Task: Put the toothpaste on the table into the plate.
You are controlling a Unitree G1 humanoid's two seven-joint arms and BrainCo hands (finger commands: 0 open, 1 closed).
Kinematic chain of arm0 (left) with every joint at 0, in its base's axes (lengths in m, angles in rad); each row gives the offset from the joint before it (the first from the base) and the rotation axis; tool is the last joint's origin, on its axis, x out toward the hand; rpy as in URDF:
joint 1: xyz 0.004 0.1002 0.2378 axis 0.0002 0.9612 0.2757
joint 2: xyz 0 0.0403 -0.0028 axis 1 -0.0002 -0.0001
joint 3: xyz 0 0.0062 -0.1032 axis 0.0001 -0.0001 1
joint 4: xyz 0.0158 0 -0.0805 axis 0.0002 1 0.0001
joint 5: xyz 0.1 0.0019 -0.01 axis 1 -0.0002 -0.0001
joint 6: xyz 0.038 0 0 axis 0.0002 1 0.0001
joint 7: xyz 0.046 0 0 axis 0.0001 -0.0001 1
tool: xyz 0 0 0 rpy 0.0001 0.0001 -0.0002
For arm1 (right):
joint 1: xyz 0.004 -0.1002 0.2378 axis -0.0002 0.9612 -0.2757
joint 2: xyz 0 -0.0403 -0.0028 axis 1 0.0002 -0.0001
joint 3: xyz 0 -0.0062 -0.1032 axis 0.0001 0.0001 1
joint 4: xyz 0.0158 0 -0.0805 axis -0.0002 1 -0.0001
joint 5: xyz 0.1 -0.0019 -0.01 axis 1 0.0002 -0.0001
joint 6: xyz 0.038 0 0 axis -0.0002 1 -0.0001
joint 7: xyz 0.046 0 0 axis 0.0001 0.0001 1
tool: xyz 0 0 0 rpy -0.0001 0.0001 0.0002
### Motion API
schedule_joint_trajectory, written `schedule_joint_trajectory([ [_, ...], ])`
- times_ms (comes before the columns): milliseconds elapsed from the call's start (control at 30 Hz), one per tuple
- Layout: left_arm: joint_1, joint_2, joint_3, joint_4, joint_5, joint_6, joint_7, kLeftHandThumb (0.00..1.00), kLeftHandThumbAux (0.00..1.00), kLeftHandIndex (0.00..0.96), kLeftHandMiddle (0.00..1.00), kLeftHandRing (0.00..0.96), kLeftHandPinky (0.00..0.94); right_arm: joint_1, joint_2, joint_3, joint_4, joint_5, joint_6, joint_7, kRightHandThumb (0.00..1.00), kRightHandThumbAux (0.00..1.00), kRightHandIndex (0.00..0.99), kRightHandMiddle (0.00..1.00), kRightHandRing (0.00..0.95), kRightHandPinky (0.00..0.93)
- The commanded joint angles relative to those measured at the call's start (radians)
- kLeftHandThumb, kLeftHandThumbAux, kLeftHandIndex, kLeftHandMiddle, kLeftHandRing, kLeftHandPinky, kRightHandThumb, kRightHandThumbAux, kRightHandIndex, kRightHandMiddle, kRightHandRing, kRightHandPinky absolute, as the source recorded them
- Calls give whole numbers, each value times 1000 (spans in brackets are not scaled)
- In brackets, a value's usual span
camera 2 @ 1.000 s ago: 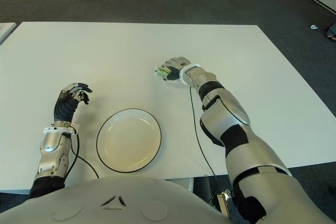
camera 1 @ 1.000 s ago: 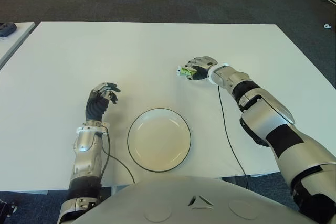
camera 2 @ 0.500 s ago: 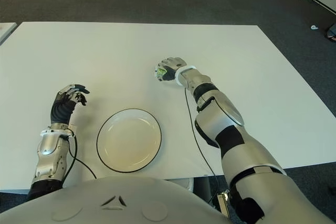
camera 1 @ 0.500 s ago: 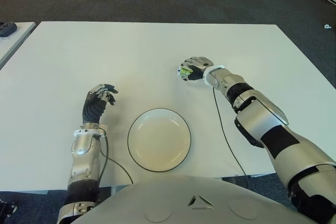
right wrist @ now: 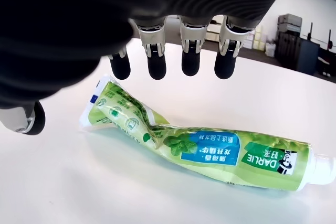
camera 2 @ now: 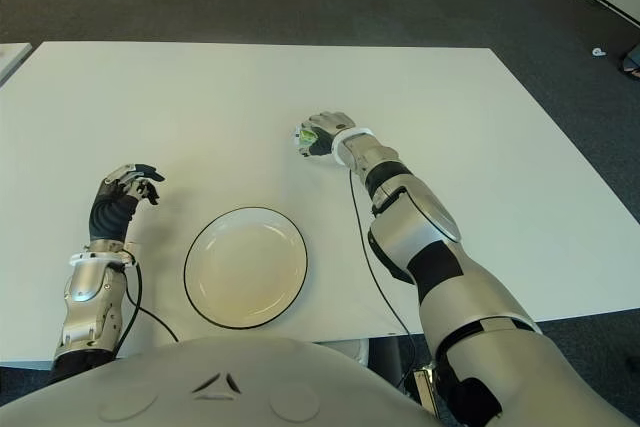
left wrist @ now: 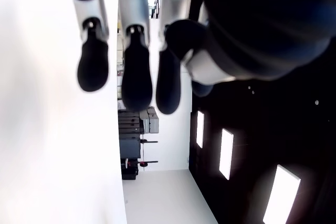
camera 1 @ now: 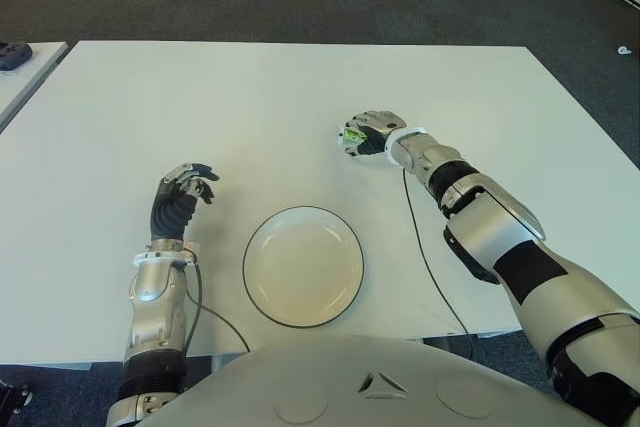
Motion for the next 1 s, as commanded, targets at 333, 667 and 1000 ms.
schedule_joint_trajectory([
  [333,8,-13,-2,-6,12,2,17,837,674,428,496,650,649,13,17,-22,3,21,-2,14,316,319,0,0,0,0],
  [667,8,-10,-1,3,8,-13,12,837,673,434,493,658,654,13,24,-34,-2,29,-15,8,293,342,0,0,0,0],
  [1000,11,-11,-1,-1,4,-11,12,837,673,428,502,668,670,23,18,-79,-3,80,-41,12,307,366,0,0,0,0],
])
